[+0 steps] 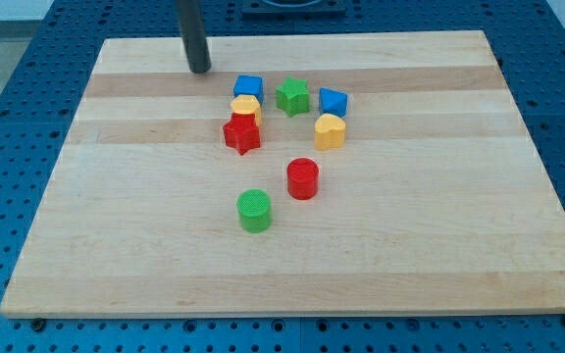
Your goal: Slightly move the blue cube into the left side of the green star
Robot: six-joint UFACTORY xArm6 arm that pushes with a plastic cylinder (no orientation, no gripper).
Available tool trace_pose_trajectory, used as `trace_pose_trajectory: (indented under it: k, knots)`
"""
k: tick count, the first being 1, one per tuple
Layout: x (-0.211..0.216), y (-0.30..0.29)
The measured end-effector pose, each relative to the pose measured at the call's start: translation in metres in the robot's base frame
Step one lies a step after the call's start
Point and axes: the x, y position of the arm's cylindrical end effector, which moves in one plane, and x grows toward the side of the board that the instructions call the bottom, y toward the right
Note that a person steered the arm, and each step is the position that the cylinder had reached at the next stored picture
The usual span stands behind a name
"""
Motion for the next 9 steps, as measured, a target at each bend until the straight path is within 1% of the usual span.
trace_pose_trajectory:
  k: [1,2,3,5,7,9]
  knots:
    - [0.017,-0.004]
    - [0.017,0.02]
    - [0.017,0.029]
    - [0.027,0.053]
    - [0.035,0.091]
    - [0.043,0.105]
